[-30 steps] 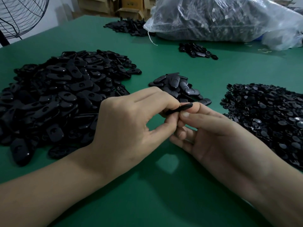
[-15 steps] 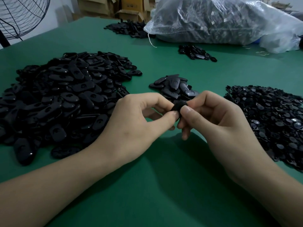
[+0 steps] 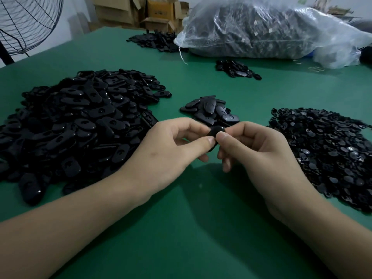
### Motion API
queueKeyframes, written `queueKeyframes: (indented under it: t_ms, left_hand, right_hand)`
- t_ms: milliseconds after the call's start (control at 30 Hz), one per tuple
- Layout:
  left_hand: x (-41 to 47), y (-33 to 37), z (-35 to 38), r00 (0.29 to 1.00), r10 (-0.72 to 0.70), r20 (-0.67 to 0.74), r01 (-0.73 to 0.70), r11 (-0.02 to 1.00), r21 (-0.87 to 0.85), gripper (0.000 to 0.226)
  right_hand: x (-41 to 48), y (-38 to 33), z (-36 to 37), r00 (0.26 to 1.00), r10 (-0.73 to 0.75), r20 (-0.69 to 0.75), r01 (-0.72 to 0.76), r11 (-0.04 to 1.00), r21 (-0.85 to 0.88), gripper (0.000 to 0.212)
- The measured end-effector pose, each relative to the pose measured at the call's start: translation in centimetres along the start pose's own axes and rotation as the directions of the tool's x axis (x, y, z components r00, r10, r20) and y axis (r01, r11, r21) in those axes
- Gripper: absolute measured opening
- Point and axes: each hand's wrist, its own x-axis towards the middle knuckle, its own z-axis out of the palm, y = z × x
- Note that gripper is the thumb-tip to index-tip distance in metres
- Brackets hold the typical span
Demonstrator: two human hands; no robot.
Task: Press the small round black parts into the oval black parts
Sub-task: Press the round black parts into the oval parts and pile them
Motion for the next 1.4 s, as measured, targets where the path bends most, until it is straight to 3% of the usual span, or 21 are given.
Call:
queueKeyframes:
  t_ms: [67, 167, 367, 433, 500, 600, 667, 800, 1000, 1133, 1200, 1267, 1333, 1400]
  left_hand:
    - [0.1, 0.1, 0.1, 0.993, 0.118, -0.025, -0.113, 0.981, 0.157, 0.031]
    - [0.4, 0.8, 0.1, 0.963, 0.266, -0.042, -0.237, 0.909, 0.342, 0.034]
    - [3.1, 0.9, 0.1, 0.944, 0.309, -0.112, -0.241, 0.882, 0.404, 0.031]
    - [5.0, 0.8, 0.1, 0.935, 0.317, -0.161, -0.216, 0.866, 0.452, 0.03]
    - [6.7, 0.7, 0.2, 0.927, 0.318, -0.197, -0.187, 0.85, 0.492, 0.025]
    - [8.7, 0.2, 0.4, 0.926, 0.301, -0.228, -0.129, 0.821, 0.557, 0.023]
    - [9.4, -0.2, 0.6, 0.931, 0.28, -0.235, -0.088, 0.795, 0.6, 0.028]
    - [9.6, -0.9, 0.8, 0.932, 0.269, -0.245, -0.05, 0.762, 0.646, 0.034]
    - [9.7, -1.5, 0.2, 0.945, 0.247, -0.216, -0.07, 0.796, 0.601, 0.033]
    - [10.8, -0.7, -2.7, 0.925, 0.228, -0.305, -0.003, 0.806, 0.593, 0.019]
    - [11.6, -0.7, -4.4, 0.94, 0.169, -0.296, 0.089, 0.717, 0.692, 0.031]
    - [12.4, -1.2, -5.2, 0.965, 0.09, -0.247, 0.159, 0.549, 0.821, 0.044]
    - [12.8, -1.7, -5.3, 0.982, 0.004, -0.187, 0.17, 0.391, 0.905, 0.052]
    - [13.2, -2.2, -5.3, 0.988, -0.057, -0.146, 0.157, 0.306, 0.939, 0.053]
  right_hand:
    - [0.1, 0.0, 0.0, 0.997, 0.072, -0.029, -0.069, 0.994, 0.08, 0.016]
    - [0.2, -0.1, -0.4, 0.988, 0.144, -0.052, -0.136, 0.981, 0.138, 0.017]
    - [0.8, -0.2, -1.0, 0.972, 0.171, -0.161, -0.146, 0.978, 0.151, 0.019]
    - [0.9, -0.3, -1.3, 0.971, 0.105, -0.215, -0.103, 0.994, 0.021, 0.016]
    - [1.0, -0.1, -1.9, 0.971, -0.021, -0.238, -0.049, 0.958, -0.284, 0.01]
    - [0.8, 0.0, -2.1, 0.981, -0.12, -0.153, -0.034, 0.668, -0.743, 0.023]
    - [0.7, -0.1, -1.9, 0.987, -0.105, -0.119, -0.039, 0.565, -0.824, 0.041]
    - [0.4, -0.1, -1.4, 0.997, -0.046, -0.066, -0.035, 0.487, -0.873, 0.054]
    - [0.5, 0.3, -1.3, 1.0, 0.01, 0.006, -0.001, 0.552, -0.834, 0.051]
    - [0.5, 0.7, -1.4, 0.998, 0.016, 0.064, 0.04, 0.623, -0.782, 0.053]
    - [0.6, 0.9, -1.5, 0.995, 0.028, 0.091, 0.051, 0.651, -0.758, 0.053]
    - [0.6, 1.0, -1.5, 0.995, 0.025, 0.099, 0.058, 0.661, -0.748, 0.052]
    - [0.7, 1.0, -1.6, 0.997, 0.005, 0.082, 0.058, 0.671, -0.74, 0.049]
    - [0.8, 1.0, -1.7, 0.998, -0.015, 0.061, 0.055, 0.683, -0.729, 0.046]
